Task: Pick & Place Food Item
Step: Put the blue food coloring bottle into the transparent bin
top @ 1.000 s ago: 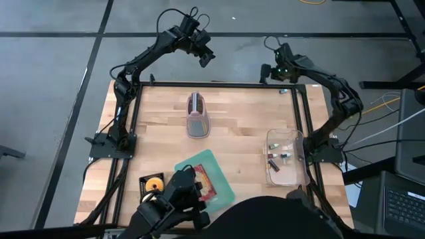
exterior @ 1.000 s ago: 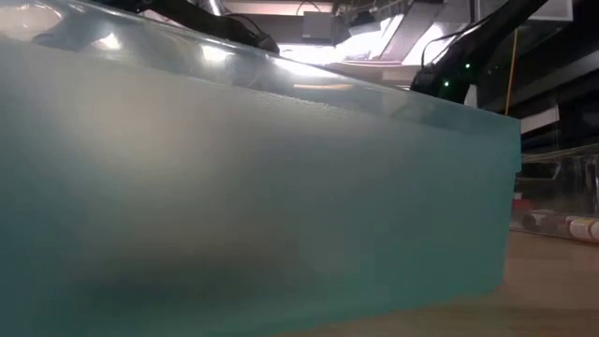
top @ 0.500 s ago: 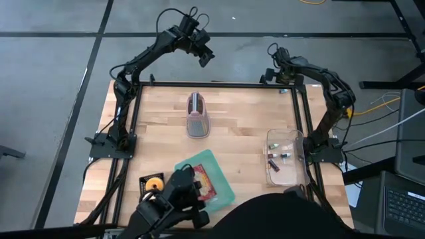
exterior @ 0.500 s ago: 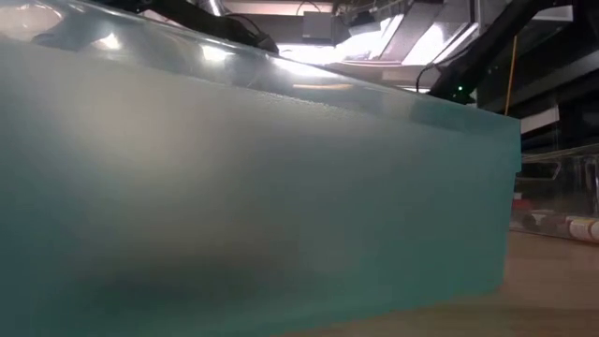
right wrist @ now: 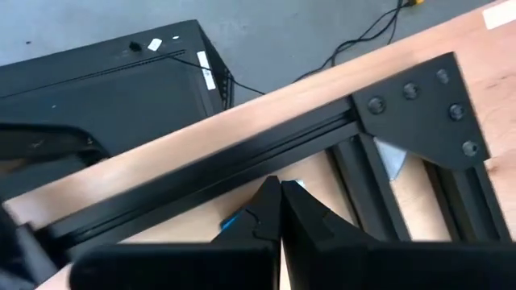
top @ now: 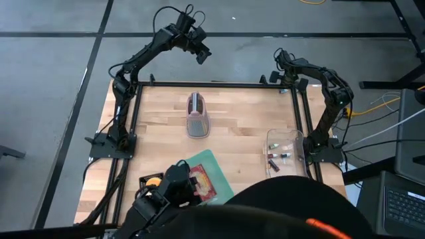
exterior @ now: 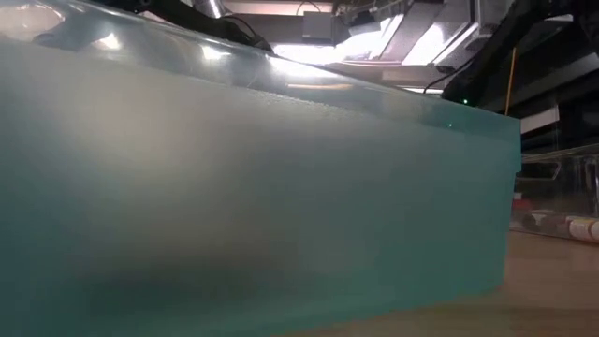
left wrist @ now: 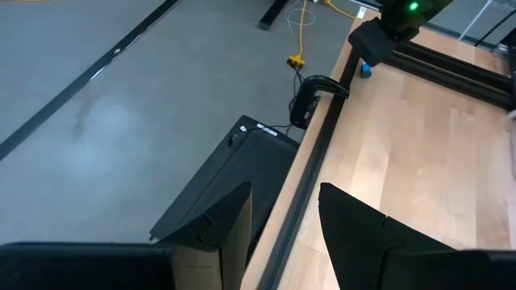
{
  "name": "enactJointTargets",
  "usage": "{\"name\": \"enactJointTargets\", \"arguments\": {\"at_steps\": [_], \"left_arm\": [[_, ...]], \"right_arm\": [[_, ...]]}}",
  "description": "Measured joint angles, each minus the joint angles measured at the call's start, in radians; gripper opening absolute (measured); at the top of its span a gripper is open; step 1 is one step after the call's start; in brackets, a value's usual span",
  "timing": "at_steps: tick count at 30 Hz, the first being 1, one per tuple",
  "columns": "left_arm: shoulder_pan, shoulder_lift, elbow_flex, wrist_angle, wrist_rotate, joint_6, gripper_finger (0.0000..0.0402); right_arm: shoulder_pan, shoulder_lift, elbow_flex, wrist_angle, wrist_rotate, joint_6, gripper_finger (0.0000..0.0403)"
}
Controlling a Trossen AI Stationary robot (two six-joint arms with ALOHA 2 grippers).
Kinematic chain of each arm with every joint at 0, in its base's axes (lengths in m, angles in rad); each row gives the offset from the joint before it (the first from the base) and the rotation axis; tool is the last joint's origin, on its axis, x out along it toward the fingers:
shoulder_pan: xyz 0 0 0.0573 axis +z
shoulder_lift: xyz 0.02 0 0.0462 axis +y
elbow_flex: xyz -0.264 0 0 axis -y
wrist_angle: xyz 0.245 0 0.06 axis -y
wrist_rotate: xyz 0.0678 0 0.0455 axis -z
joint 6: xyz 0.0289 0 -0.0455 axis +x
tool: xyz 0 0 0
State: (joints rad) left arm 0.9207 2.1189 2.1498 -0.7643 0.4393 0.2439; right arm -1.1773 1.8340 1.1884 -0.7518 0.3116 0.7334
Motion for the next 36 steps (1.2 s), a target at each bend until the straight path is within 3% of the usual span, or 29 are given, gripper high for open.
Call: {"name": "enactJointTargets", "arguments": {"at_steps": [12, 24, 36], "left_arm": [[0.005, 0.000, 0.000, -0.003, 0.000, -0.005, 0.0141], [0.005, 0.000, 0.000, -0.003, 0.000, -0.013, 0.0141], [0.005, 0.000, 0.000, 0.005, 0.000, -0.005, 0.0141]], "right_arm": [[-0.035, 0.037, -0.016, 0.022, -0.046, 0.017, 0.0000], [-0.007, 0.111, -0.012, 0.057, -0.159, 0.002, 0.0000], [0.054, 0.115, 0.010, 0.124, -0.378, -0.177, 0.0000]]}}
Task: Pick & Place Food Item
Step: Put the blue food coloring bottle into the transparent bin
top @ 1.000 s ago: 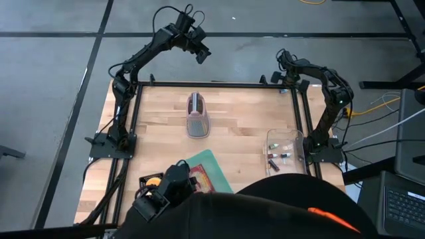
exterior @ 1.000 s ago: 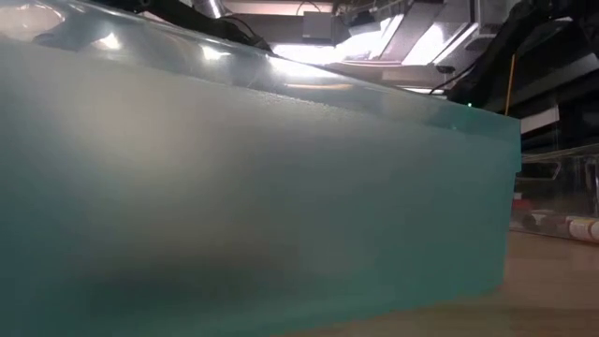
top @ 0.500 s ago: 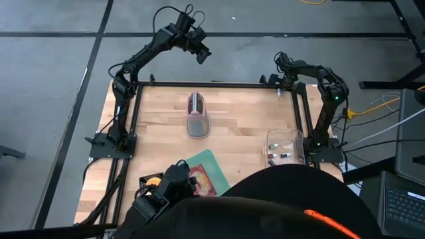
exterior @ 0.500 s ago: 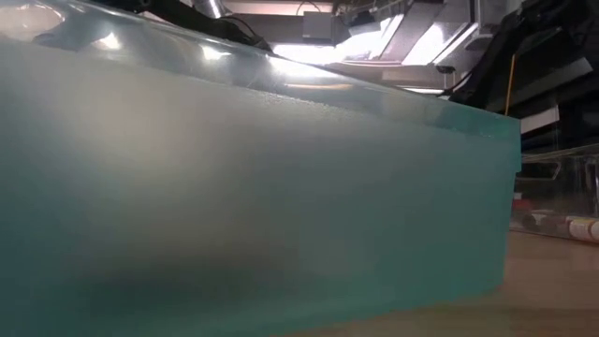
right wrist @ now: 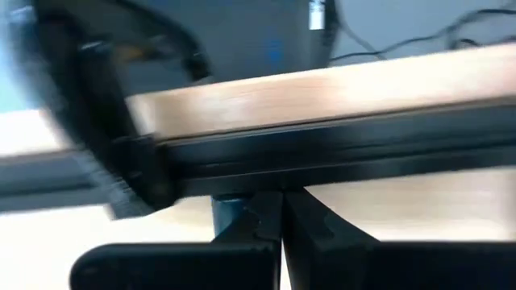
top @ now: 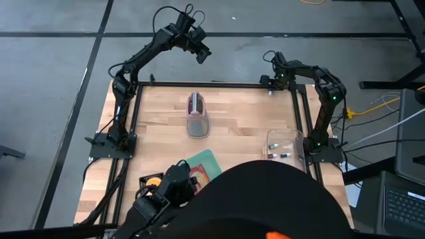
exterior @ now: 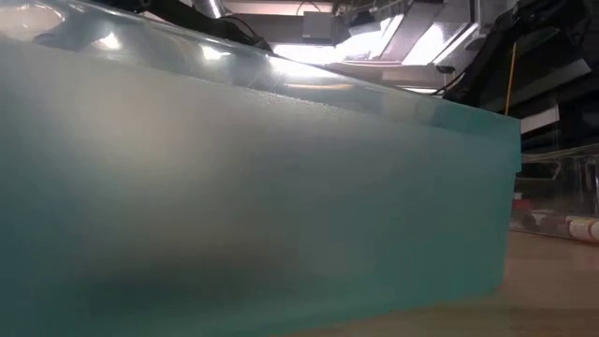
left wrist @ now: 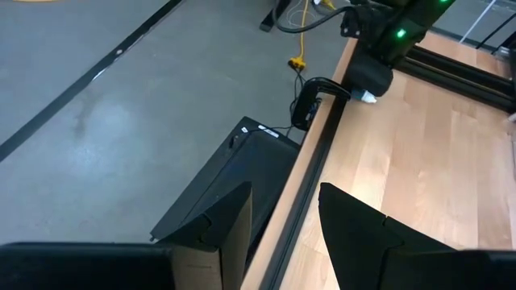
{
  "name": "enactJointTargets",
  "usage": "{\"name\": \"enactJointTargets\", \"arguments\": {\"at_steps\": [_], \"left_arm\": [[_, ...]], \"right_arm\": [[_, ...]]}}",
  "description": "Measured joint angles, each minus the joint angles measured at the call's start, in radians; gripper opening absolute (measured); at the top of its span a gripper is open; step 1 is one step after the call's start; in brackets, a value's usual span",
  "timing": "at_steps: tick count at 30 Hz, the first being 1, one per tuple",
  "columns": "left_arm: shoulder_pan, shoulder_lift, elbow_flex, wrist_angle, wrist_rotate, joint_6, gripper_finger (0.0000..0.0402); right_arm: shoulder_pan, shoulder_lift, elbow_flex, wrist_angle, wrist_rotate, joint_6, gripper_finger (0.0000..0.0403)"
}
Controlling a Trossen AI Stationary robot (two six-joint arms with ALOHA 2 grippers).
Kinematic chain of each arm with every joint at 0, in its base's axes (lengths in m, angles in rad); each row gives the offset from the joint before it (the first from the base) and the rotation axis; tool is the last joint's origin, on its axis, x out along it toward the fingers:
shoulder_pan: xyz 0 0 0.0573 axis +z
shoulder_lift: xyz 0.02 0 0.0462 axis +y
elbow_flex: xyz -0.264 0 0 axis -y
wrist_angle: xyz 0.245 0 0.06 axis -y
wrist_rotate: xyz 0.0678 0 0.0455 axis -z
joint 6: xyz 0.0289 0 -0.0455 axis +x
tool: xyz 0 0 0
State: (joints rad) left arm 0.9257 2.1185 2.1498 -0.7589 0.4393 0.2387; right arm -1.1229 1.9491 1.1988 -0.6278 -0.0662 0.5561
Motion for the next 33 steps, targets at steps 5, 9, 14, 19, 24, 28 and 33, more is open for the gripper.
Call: {"name": "enactJointTargets", "arguments": {"at_steps": [5, 9, 14, 19, 24, 28, 33], "left_arm": [[0.000, 0.000, 0.000, 0.000, 0.000, -0.005, 0.0141], [-0.001, 0.000, 0.000, 0.000, 0.000, -0.007, 0.0141], [-0.001, 0.000, 0.000, 0.000, 0.000, -0.012, 0.0141], [-0.003, 0.000, 0.000, -0.001, 0.004, -0.018, 0.0141], [-0.014, 0.000, 0.000, -0.001, 0.027, 0.003, 0.0141], [-0.035, 0.000, 0.000, 0.000, 0.003, 0.027, 0.0141], [-0.048, 0.000, 0.000, 0.006, -0.040, 0.037, 0.0141]], "right_arm": [[-0.001, 0.005, 0.001, 0.051, -0.174, -0.123, 0.0000], [0.026, 0.009, 0.000, 0.112, -0.471, -0.265, 0.0000], [0.053, 0.006, 0.002, 0.129, -0.520, -0.258, 0.0000], [0.097, -0.041, 0.025, 0.127, -0.582, -0.268, 0.0000], [0.148, -0.119, 0.103, 0.129, -0.631, -0.326, 0.0000], [0.195, -0.171, 0.177, 0.131, -0.641, -0.339, 0.0000], [0.242, -0.184, 0.238, 0.100, -0.610, -0.343, 0.0024]]}}
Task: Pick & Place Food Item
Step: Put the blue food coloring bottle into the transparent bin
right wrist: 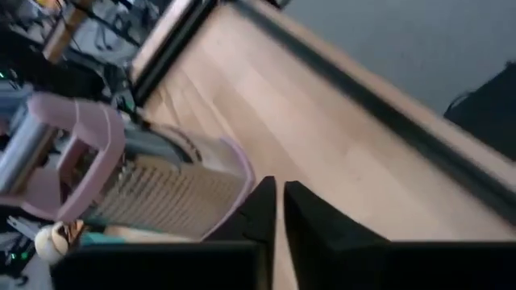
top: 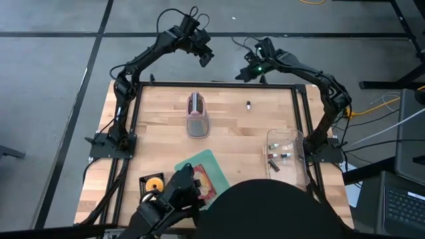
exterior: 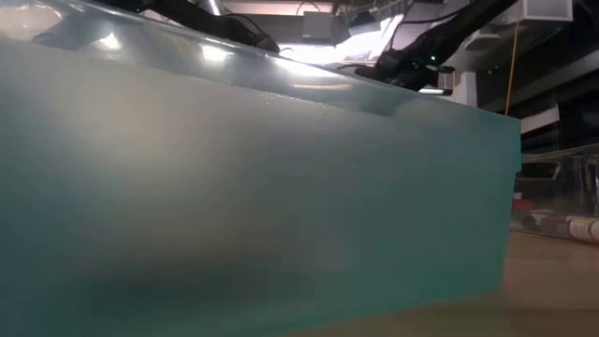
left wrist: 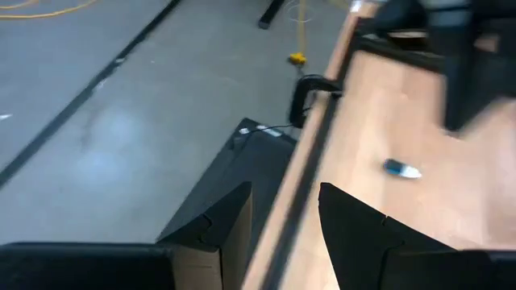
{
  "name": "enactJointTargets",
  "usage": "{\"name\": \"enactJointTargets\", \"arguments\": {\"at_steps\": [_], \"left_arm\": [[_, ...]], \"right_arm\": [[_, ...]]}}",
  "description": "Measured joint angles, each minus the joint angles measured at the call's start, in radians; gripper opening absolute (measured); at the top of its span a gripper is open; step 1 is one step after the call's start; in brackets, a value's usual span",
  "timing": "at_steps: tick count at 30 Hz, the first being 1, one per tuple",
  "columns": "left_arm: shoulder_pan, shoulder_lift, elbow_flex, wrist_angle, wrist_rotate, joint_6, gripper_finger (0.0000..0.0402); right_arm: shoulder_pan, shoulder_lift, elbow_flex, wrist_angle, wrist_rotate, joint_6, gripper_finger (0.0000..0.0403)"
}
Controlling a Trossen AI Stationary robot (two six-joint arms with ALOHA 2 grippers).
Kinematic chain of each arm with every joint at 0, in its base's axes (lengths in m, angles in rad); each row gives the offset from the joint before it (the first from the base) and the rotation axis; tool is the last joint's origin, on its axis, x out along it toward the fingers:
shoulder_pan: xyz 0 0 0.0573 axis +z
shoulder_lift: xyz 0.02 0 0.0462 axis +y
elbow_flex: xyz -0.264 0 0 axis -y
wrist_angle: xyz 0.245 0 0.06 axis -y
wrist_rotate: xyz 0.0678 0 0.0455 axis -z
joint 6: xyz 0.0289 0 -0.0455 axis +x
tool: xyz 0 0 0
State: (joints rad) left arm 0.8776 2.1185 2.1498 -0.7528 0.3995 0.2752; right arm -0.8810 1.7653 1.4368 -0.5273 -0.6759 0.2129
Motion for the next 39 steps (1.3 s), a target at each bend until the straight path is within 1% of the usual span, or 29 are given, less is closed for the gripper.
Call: {"name": "enactJointTargets", "arguments": {"at_steps": [4, 9, 10, 12, 14, 16, 18, 20, 22, 24, 27, 29, 31, 33, 36, 39], "left_arm": [[0.008, 0.000, 0.000, 0.001, -0.060, 0.010, 0.0141], [0.036, 0.000, 0.000, 0.001, -0.069, 0.010, 0.0141], [0.041, 0.000, 0.000, 0.001, -0.067, 0.009, 0.0141], [0.052, 0.000, 0.000, 0.001, -0.054, 0.003, 0.0141], [0.064, 0.000, 0.000, 0.001, -0.028, 0.000, 0.0141], [0.075, 0.000, 0.000, 0.002, -0.022, -0.007, 0.0141], [0.090, 0.000, 0.000, 0.012, -0.021, -0.018, 0.0141], [0.106, 0.000, 0.000, 0.044, -0.021, -0.044, 0.0141], [0.117, 0.000, 0.000, 0.078, -0.021, -0.055, 0.0141], [0.125, 0.000, 0.000, 0.121, -0.029, -0.034, 0.0141], [0.128, 0.000, 0.000, 0.204, -0.071, 0.008, 0.0141], [0.128, 0.000, 0.000, 0.242, -0.108, -0.003, 0.0141], [0.127, 0.000, 0.000, 0.270, -0.138, -0.054, 0.0141], [0.128, 0.000, 0.000, 0.287, -0.127, -0.079, 0.0141], [0.128, 0.000, 0.000, 0.284, -0.103, -0.089, 0.0141], [0.128, 0.000, 0.000, 0.293, -0.113, -0.146, 0.0141]], "right_arm": [[0.021, 0.000, 0.003, -0.081, 0.060, -0.022, 0.0074], [0.039, 0.000, 0.003, -0.227, 0.118, -0.039, 0.0150], [0.048, 0.000, 0.003, -0.264, 0.158, -0.041, 0.0163], [0.075, 0.000, -0.001, -0.331, 0.281, -0.042, 0.0183], [0.103, 0.000, -0.017, -0.366, 0.412, -0.041, 0.0196], [0.130, 0.000, -0.026, -0.385, 0.513, -0.034, 0.0203], [0.155, 0.000, -0.027, -0.394, 0.570, -0.032, 0.0204], [0.177, 0.000, -0.027, -0.397, 0.605, -0.020, 0.0201], [0.191, 0.000, -0.027, -0.391, 0.618, -0.016, 0.0194], [0.199, 0.000, -0.027, -0.383, 0.637, -0.042, 0.0184], [0.208, 0.000, -0.026, -0.371, 0.628, -0.043, 0.0168], [0.210, 0.000, -0.026, -0.371, 0.625, -0.013, 0.0157], [0.210, 0.000, -0.026, -0.370, 0.606, 0.022, 0.0148], [0.209, 0.000, -0.026, -0.369, 0.574, 0.052, 0.0140], [0.197, 0.000, -0.026, -0.360, 0.481, 0.068, 0.0135], [0.193, 0.000, -0.026, -0.362, 0.458, 0.067, 0.0138]]}}
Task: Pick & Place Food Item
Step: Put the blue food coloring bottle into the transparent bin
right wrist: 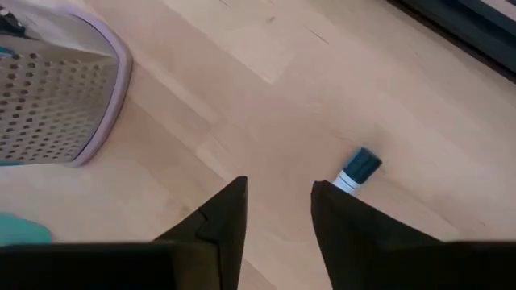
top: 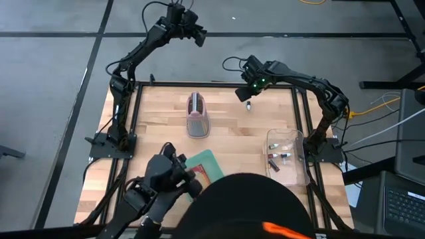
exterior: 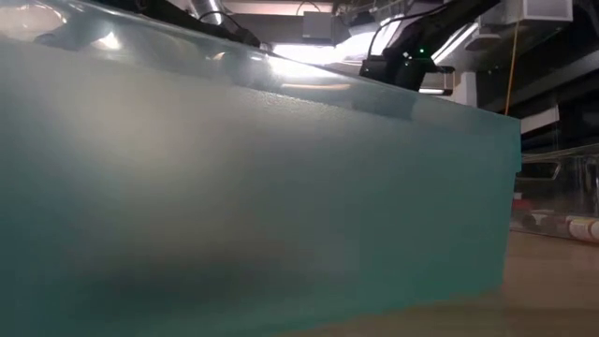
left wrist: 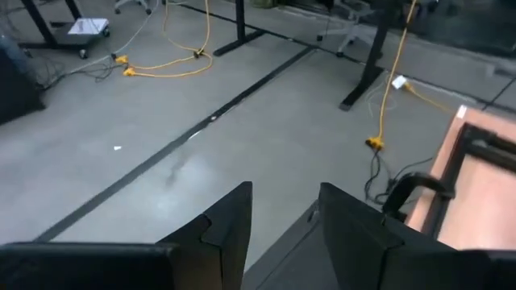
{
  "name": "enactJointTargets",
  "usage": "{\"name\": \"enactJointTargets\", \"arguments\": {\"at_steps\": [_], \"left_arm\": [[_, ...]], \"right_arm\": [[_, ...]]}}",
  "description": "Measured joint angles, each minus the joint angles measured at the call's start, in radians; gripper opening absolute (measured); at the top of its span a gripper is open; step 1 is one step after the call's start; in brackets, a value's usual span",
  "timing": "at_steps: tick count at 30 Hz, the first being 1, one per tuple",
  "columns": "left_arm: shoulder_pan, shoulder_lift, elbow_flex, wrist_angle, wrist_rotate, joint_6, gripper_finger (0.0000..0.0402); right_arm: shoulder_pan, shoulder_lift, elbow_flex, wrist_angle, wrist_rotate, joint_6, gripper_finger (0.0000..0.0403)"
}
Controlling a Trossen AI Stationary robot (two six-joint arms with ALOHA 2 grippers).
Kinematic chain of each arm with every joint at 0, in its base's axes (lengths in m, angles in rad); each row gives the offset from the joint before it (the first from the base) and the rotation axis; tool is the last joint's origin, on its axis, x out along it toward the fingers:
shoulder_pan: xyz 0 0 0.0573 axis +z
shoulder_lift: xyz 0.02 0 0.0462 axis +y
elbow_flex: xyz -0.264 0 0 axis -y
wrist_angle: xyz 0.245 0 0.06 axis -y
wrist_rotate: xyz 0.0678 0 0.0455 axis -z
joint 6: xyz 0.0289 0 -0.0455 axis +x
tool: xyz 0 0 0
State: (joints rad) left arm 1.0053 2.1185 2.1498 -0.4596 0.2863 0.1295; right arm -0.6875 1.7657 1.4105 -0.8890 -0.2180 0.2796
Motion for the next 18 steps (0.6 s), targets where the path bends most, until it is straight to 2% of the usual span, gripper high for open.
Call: {"name": "enactJointTargets", "arguments": {"at_steps": [4, 8, 10, 14, 18], "left_arm": [[0.006, 0.000, 0.000, -0.022, 0.001, -0.100, 0.0141], [0.018, 0.000, 0.000, -0.087, 0.030, -0.179, 0.0141], [0.024, 0.000, 0.000, -0.125, 0.030, -0.193, 0.0141], [0.041, 0.000, 0.000, -0.187, 0.019, -0.179, 0.0141], [0.052, 0.000, 0.000, -0.220, -0.010, -0.132, 0.0141]], "right_arm": [[-0.008, 0.000, 0.000, -0.001, -0.031, 0.007, 0.0157], [-0.013, 0.000, 0.000, -0.001, -0.066, 0.055, 0.0195], [-0.012, 0.000, 0.000, -0.008, -0.018, 0.079, 0.0219], [0.001, 0.016, 0.001, -0.057, 0.152, 0.178, 0.0260], [0.009, 0.060, 0.000, -0.089, 0.229, 0.274, 0.0271]]}}
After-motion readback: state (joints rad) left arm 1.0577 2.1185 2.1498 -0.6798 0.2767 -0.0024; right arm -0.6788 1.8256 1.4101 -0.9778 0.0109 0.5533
